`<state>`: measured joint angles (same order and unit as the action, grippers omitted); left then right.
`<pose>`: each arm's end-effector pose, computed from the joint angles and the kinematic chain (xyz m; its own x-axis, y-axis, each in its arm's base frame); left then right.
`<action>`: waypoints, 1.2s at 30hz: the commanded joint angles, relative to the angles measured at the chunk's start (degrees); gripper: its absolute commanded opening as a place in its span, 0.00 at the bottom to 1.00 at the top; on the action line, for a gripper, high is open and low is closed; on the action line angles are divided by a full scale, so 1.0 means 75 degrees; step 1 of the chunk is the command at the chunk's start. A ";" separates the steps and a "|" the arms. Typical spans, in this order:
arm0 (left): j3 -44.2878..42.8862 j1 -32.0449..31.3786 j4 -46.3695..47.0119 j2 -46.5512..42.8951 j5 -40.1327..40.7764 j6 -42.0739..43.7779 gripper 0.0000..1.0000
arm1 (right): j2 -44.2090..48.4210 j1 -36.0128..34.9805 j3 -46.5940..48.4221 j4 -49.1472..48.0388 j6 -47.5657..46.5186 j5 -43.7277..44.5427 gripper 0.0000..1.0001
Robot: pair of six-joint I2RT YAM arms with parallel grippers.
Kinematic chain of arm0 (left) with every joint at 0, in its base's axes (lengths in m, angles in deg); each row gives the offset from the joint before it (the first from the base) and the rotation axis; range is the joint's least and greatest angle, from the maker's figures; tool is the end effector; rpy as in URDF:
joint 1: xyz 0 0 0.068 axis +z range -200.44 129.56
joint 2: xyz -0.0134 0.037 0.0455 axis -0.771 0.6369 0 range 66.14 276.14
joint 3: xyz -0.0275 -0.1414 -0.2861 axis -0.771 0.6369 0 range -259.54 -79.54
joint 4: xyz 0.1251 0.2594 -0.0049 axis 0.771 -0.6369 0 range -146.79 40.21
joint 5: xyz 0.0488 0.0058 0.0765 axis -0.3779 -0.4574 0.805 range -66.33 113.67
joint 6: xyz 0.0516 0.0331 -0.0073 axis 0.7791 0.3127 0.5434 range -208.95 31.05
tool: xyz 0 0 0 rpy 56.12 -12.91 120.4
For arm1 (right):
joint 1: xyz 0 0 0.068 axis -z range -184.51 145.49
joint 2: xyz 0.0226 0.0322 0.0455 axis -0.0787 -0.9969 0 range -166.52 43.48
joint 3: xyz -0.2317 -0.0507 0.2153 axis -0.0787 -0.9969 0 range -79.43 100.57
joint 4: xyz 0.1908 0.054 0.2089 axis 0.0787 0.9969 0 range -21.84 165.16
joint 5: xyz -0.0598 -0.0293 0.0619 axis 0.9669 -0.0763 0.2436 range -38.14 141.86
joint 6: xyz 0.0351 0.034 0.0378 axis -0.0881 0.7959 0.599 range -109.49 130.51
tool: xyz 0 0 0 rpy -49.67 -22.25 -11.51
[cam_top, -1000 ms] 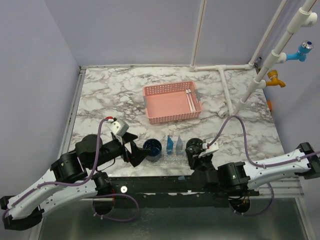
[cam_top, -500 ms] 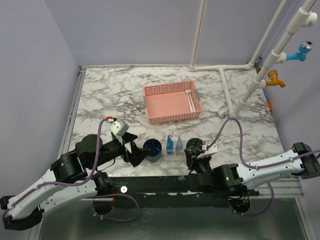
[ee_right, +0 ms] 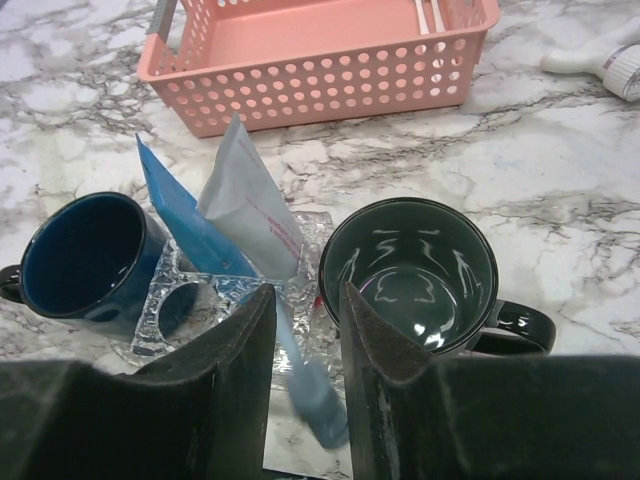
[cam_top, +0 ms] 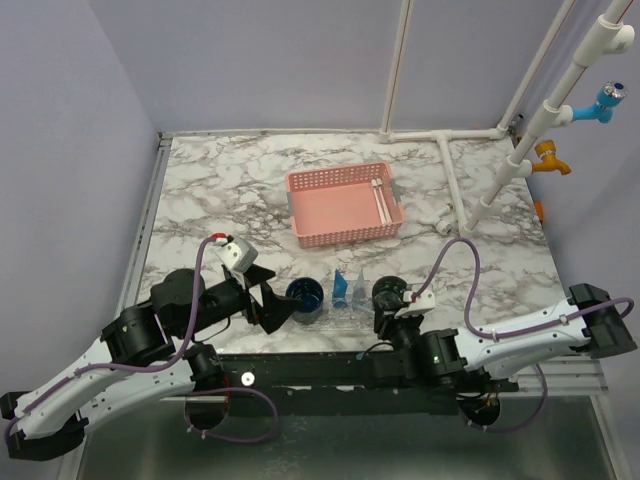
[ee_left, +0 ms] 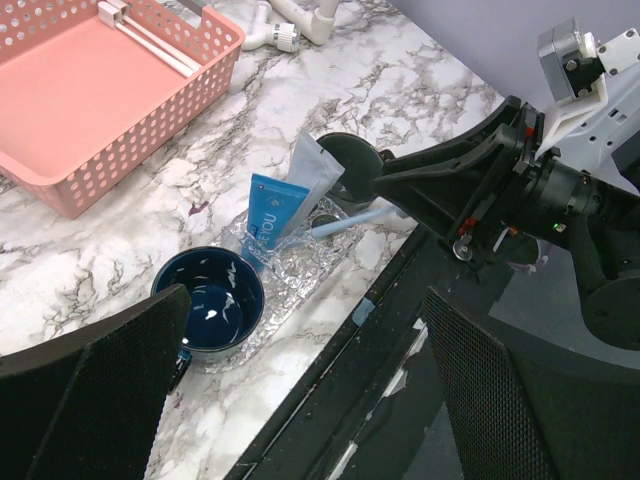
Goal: Prepare toiletry sets of a toothbrush and toothpaste on the tray
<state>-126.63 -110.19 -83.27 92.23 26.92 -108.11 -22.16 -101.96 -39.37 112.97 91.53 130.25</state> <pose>0.0476 -0.0767 0.3790 -0.3767 -0.0045 -0.9263 0.7526 0.5815 -0.3089 0.0205 0.1955 0.2561 -0.2202 0.1502 -0.9638 -0.1584 0.9695 0.1872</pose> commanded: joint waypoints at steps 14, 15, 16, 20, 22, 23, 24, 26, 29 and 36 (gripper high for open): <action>0.0085 -0.0014 0.0198 0.0026 -0.0105 0.0070 0.99 | 0.0384 -0.0049 0.0685 0.0792 0.0092 0.0342 0.41; 0.0088 -0.0014 0.0209 0.0016 -0.0105 0.0070 0.99 | 0.0457 -0.0054 0.0730 0.0692 -0.0171 0.0312 0.41; 0.0094 -0.0014 0.0220 0.0018 -0.0105 0.0070 0.99 | 0.0526 -0.0059 0.0758 0.0553 -0.0404 0.0287 0.42; 0.0114 -0.0014 0.0221 0.0013 -0.0093 0.0082 0.99 | 0.0894 -0.0048 0.0838 0.0028 -0.1303 0.0097 0.42; 0.0141 -0.0014 0.0243 0.0002 -0.0084 0.0088 0.99 | 0.1098 -0.0046 0.0901 -0.0012 -0.1430 0.0043 0.42; 0.0161 -0.0014 0.0262 -0.0009 -0.0071 0.0092 0.99 | 0.1207 -0.0041 0.0917 -0.0094 -0.1635 0.0033 0.42; 0.0181 -0.0011 0.0278 -0.0019 -0.0070 0.0082 0.99 | 0.1313 -0.0043 0.0944 -0.0250 -0.1905 0.0025 0.42; 0.0219 -0.0014 0.0363 -0.0025 -0.0069 0.0093 0.99 | 0.1426 -0.0001 0.1039 -0.0596 -0.2679 -0.0043 0.42; 0.0244 -0.0014 0.0440 0.0027 -0.0078 0.0104 0.99 | 0.1410 0.0364 0.1247 -0.0928 -0.3513 -0.0419 0.43; 0.0187 -0.0014 0.0520 0.0155 -0.0138 0.0161 0.99 | 0.1243 0.2085 0.1245 -0.2720 -0.5829 -0.2190 0.43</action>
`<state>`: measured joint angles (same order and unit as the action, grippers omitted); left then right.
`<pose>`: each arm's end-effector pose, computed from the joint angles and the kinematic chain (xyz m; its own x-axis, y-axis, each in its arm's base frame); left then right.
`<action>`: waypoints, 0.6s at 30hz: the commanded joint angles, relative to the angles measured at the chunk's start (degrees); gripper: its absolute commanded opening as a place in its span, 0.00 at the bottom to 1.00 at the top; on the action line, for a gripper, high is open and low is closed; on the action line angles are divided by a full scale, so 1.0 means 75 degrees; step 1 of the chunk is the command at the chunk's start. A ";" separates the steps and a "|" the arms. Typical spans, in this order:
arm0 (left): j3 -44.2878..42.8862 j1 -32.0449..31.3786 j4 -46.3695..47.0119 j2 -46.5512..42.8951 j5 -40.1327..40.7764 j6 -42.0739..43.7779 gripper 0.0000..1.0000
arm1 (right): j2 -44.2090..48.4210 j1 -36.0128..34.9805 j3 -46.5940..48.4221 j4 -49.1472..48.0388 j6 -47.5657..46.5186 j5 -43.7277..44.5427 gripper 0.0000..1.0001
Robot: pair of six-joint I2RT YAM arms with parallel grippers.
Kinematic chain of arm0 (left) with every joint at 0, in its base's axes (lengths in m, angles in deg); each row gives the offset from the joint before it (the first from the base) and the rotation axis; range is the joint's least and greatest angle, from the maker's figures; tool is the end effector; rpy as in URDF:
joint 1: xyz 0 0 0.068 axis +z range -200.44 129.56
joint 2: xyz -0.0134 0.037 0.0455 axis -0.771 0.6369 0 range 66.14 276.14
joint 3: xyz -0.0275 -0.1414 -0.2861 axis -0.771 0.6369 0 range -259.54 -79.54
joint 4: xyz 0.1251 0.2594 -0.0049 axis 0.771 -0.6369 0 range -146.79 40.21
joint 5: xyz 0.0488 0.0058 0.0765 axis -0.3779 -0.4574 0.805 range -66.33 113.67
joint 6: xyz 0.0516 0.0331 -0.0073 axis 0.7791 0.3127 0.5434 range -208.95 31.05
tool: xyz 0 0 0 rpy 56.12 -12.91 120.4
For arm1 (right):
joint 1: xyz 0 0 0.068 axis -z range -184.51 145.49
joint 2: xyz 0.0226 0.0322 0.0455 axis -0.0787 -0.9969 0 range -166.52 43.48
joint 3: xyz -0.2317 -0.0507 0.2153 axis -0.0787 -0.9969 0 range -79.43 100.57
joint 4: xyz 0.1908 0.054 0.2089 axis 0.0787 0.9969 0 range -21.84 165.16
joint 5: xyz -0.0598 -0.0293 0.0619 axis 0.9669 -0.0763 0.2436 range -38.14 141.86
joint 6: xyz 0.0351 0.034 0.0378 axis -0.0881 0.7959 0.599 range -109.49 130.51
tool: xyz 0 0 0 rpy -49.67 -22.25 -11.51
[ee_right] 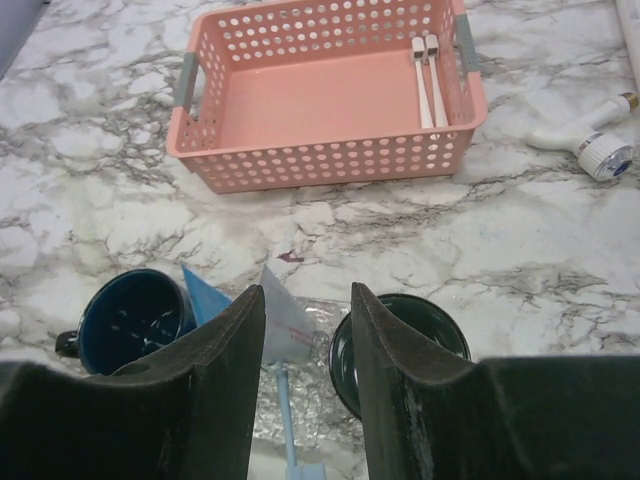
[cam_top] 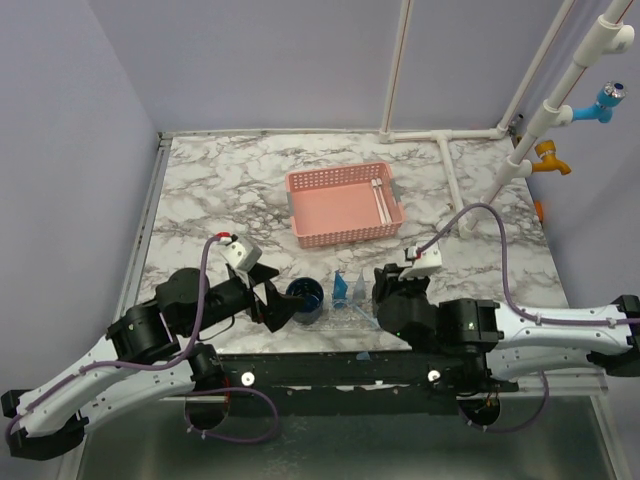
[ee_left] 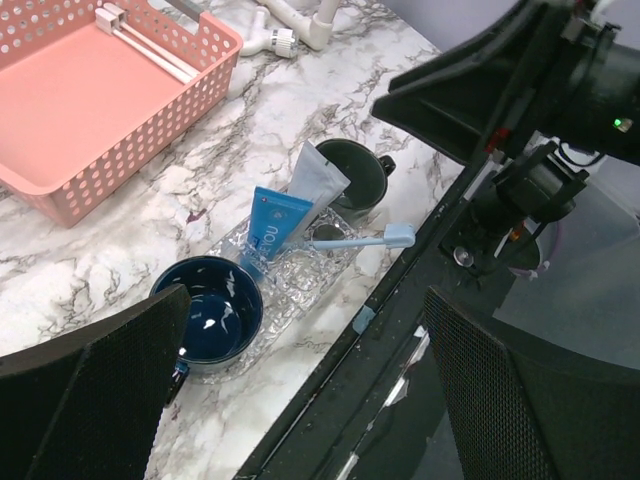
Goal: Prepare toiletry sets of a toothbrush and toothpaste on the tray
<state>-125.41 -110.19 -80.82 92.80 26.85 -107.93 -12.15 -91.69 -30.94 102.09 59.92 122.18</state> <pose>0.0508 -0.0822 0.3757 -0.3692 -0.0115 -0.9293 0.7562 0.5775 -0.3076 0.0531 0.1871 0.3383 -0.2500 0.1238 -0.9603 -0.1715 0.9704 0.1698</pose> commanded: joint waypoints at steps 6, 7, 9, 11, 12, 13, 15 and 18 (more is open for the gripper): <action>-0.0016 -0.0014 0.0130 0.0098 -0.0052 0.0241 0.99 | -0.0729 0.2818 0.0499 -0.2061 -0.2736 -0.3498 0.44; -0.0044 -0.0014 0.0118 0.0123 -0.0038 0.0266 0.99 | -0.0959 0.3196 0.0660 -0.2063 -0.2817 -0.3877 0.44; -0.0109 -0.0014 0.0063 0.0204 -0.0008 0.0331 0.99 | -0.1401 0.3797 0.0990 -0.2027 -0.3029 -0.4467 0.45; -0.0181 -0.0014 -0.0002 0.0293 0.0038 0.0413 0.99 | -0.1820 0.4330 0.1344 -0.1990 -0.3149 -0.5060 0.45; -0.0210 -0.0014 -0.0032 0.0333 0.0068 0.0460 0.99 | -0.2023 0.4610 0.1520 -0.1992 -0.3207 -0.5302 0.45; -0.0229 -0.0014 -0.0054 0.0372 0.0117 0.0518 0.99 | -0.2261 0.4794 0.1666 -0.1980 -0.3239 -0.5468 0.45; -0.0293 -0.0014 -0.0099 0.0449 0.0202 0.0621 0.99 | -0.2701 0.5250 0.1993 -0.1972 -0.3325 -0.5913 0.45; -0.0340 0.0006 -0.0105 0.0517 0.0262 0.0769 0.99 | -0.3357 0.5898 0.2470 -0.1934 -0.3380 -0.6544 0.45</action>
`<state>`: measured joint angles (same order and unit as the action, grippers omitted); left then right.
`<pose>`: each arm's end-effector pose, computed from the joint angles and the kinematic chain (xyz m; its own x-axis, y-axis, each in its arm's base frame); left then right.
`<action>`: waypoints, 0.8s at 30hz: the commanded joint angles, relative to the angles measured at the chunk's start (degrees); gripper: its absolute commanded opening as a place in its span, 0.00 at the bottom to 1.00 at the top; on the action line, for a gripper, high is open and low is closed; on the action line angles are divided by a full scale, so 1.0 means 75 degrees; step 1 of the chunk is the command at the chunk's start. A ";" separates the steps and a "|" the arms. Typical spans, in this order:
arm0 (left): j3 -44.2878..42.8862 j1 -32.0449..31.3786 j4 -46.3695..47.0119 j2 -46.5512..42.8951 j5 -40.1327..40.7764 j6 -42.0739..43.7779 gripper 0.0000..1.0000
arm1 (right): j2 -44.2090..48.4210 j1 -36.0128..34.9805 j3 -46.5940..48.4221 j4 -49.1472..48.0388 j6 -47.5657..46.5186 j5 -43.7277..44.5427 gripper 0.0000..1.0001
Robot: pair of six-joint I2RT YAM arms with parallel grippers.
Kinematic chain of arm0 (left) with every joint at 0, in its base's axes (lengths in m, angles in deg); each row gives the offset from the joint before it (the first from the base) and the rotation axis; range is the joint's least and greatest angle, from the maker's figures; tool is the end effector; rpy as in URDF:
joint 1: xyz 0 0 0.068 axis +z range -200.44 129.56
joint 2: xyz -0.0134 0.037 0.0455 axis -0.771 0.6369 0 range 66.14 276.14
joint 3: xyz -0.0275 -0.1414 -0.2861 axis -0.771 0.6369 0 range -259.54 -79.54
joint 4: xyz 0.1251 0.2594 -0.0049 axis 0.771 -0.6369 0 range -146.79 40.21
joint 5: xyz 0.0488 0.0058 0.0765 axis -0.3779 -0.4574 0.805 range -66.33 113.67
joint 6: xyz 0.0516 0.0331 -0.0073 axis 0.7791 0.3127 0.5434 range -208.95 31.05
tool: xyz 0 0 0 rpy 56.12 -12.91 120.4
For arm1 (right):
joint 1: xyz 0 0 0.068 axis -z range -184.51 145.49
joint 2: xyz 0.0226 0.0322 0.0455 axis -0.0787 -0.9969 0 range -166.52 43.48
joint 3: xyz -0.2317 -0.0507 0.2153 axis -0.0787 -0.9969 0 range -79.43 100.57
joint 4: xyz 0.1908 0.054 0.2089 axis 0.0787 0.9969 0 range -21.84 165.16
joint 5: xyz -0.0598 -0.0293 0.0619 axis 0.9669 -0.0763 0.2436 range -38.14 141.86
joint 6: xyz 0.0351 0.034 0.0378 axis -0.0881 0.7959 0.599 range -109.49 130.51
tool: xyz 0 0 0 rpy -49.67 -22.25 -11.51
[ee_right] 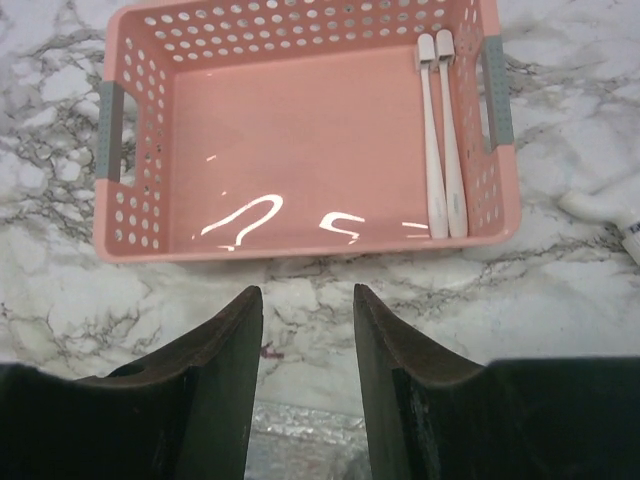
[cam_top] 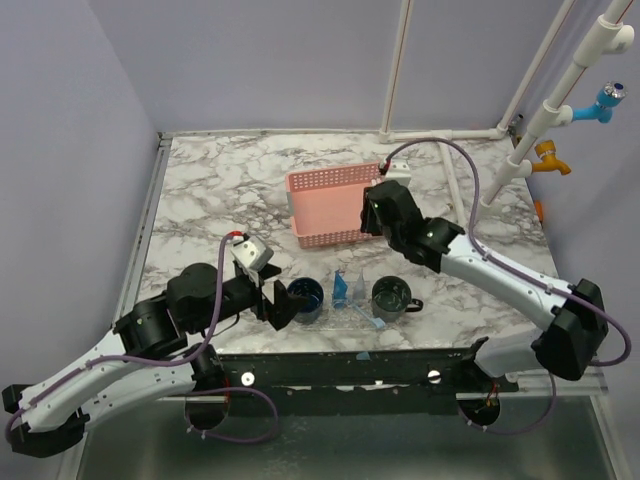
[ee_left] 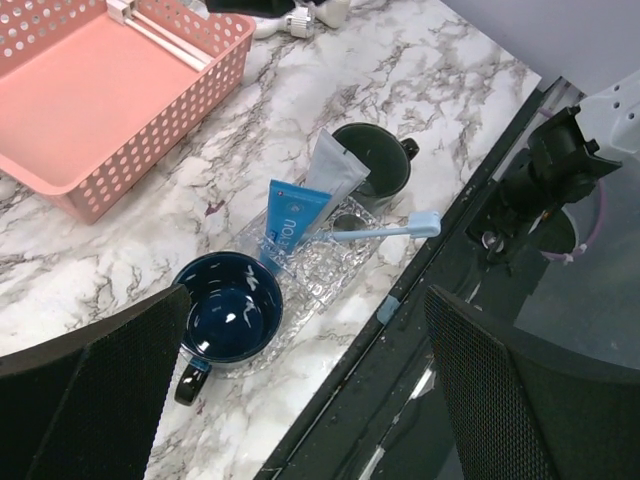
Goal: Prepare toiletry sets of a toothbrush and toothpaste on the tray
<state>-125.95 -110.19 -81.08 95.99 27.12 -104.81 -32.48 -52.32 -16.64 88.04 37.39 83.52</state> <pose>0.0577 -0.0936 0.3739 -0.3509 0.0601 -0.9345 0.7663 0.5921 -0.2496 0.2324 0.2199 0.3511 -0.4784 0.0453 -0.8770 -0.1333 0.9834 0.1235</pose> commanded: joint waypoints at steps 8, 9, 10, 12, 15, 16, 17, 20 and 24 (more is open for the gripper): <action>-0.0205 0.0140 0.0011 0.0244 0.0303 0.0583 0.99 | -0.2193 0.1756 0.1813 0.0350 -0.0736 -0.2256 0.45; -0.0182 0.0176 0.0039 0.0261 0.0291 0.0607 0.99 | -0.2363 0.1839 0.1902 0.0364 -0.0795 -0.2311 0.45; -0.0155 0.0212 0.0077 0.0286 0.0271 0.0619 0.99 | -0.2501 0.1921 0.2007 0.0372 -0.0841 -0.2429 0.45; -0.0098 0.0272 0.0149 0.0324 0.0246 0.0645 0.99 | -0.2801 0.2140 0.2202 0.0430 -0.0888 -0.2691 0.45; 0.0006 0.0387 0.0281 0.0377 0.0138 0.0661 0.99 | -0.3331 0.2461 0.2558 0.0657 -0.1035 -0.3006 0.46; 0.0032 0.0450 0.0313 0.0402 0.0078 0.0673 0.99 | -0.3508 0.2520 0.2688 0.0707 -0.1088 -0.3040 0.46; 0.0064 0.0504 0.0349 0.0428 0.0024 0.0673 0.99 | -0.3657 0.2573 0.2791 0.0751 -0.1157 -0.3061 0.47; 0.0169 0.0690 0.0440 0.0465 -0.0145 0.0670 0.99 | -0.4122 0.2714 0.3076 0.0911 -0.1239 -0.3110 0.47; 0.0391 0.0935 0.0625 0.0463 -0.0423 0.0630 0.99 | -0.4677 0.2806 0.3456 0.1095 -0.1382 -0.3037 0.48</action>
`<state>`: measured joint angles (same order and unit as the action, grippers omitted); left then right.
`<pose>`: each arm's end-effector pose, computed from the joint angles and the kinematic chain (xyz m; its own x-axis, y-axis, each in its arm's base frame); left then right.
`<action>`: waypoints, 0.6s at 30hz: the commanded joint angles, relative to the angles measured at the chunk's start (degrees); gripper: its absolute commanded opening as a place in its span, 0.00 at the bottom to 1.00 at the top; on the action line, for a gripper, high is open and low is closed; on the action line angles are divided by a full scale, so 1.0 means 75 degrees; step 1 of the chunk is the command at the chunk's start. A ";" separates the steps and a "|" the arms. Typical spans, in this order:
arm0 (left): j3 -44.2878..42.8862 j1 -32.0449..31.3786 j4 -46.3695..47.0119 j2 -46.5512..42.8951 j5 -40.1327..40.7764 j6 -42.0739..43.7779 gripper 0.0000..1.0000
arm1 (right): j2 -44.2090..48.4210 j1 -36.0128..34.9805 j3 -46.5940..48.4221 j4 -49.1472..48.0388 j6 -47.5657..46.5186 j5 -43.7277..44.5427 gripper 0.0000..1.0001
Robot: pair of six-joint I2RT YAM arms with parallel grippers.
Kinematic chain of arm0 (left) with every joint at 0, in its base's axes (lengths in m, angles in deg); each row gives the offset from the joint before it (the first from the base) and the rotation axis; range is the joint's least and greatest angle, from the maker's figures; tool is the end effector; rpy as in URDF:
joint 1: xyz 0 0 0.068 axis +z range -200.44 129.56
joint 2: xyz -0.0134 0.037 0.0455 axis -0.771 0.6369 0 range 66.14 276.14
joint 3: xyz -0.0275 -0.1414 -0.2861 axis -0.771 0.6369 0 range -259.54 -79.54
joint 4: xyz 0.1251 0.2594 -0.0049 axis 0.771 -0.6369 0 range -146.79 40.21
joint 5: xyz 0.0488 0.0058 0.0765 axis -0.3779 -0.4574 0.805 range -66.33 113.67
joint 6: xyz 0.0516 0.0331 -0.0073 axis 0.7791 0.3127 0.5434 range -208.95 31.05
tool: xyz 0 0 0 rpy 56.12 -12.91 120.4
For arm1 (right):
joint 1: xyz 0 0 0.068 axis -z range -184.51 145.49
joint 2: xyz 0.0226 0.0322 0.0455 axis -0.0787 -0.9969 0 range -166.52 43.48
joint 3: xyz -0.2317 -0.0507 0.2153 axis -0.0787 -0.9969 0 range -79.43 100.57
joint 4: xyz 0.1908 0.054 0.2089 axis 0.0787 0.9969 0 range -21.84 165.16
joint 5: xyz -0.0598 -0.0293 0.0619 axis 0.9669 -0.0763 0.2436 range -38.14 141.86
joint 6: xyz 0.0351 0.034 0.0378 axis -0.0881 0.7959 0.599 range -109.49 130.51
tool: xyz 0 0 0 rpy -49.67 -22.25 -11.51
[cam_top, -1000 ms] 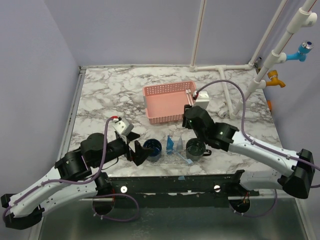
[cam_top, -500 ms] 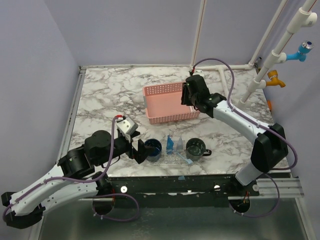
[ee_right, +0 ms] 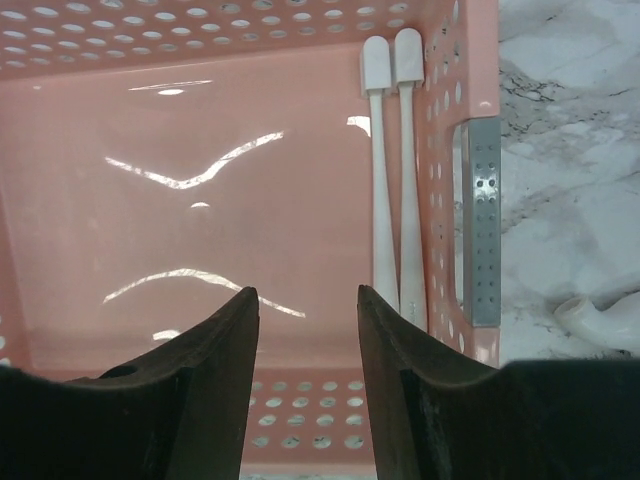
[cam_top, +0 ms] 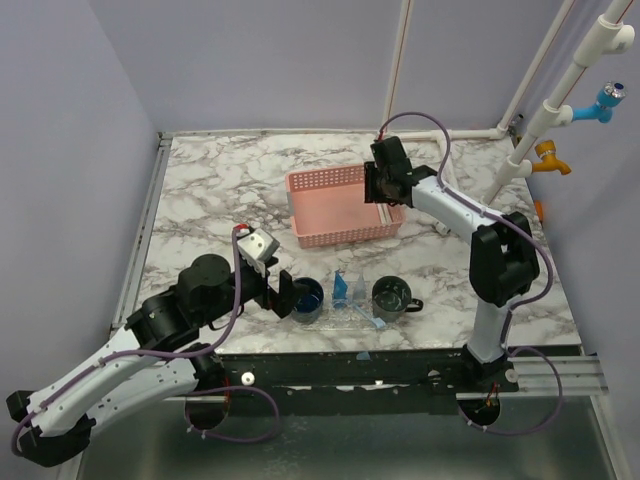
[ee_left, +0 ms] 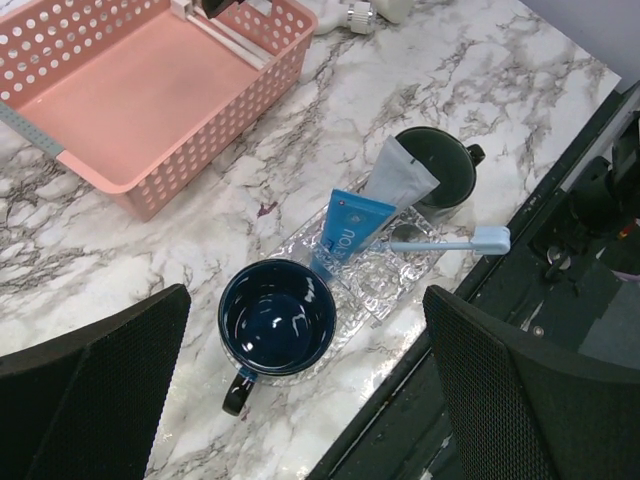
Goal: Prepare toiletry sets of a toothbrush and toothpaste on the tray
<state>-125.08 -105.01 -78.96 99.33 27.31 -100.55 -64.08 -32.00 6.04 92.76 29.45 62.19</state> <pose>0.0762 -0.1023 0.3669 -0.3207 0.1047 -0.9414 0.7284 0.6626 -0.1745 0.4228 0.2106 0.2773 -0.7227 -0.0161 -0.6910 -0.1168 0.9882 0.0991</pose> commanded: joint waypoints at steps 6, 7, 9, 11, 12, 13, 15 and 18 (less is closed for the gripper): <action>0.0355 0.0689 0.0302 0.0051 -0.0822 0.0163 0.99 | -0.1225 0.0183 0.1039 0.0738 -0.0448 -0.0067 0.50; 0.0373 0.0759 0.0321 0.0050 -0.0900 0.0163 0.99 | -0.1367 0.0184 0.1148 0.0818 -0.0470 -0.0069 0.50; 0.0388 0.0869 0.0352 0.0049 -0.1066 0.0163 0.99 | -0.1623 0.0196 0.1347 0.0945 -0.0510 -0.0025 0.51; 0.0388 0.0917 0.0353 0.0103 -0.1103 0.0184 0.99 | -0.1824 0.0196 0.1518 0.1020 -0.0544 0.0061 0.51; 0.0379 0.0939 0.0361 0.0122 -0.1123 0.0187 0.99 | -0.1916 0.0196 0.1593 0.1052 -0.0559 0.0138 0.51; 0.0377 0.0957 0.0362 0.0146 -0.1151 0.0187 0.99 | -0.1982 0.0196 0.1663 0.1076 -0.0568 0.0204 0.51; 0.0365 0.0985 0.0362 0.0197 -0.1202 0.0187 0.99 | -0.2137 0.0198 0.1811 0.1153 -0.0588 0.0313 0.52; 0.0365 0.1004 0.0362 0.0224 -0.1237 0.0198 0.99 | -0.2400 0.0208 0.2071 0.1393 -0.0604 0.0480 0.52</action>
<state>-122.59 -97.90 -77.67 100.56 20.34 -100.00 -79.38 -30.88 18.39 99.25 26.11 63.04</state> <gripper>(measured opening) 0.987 0.515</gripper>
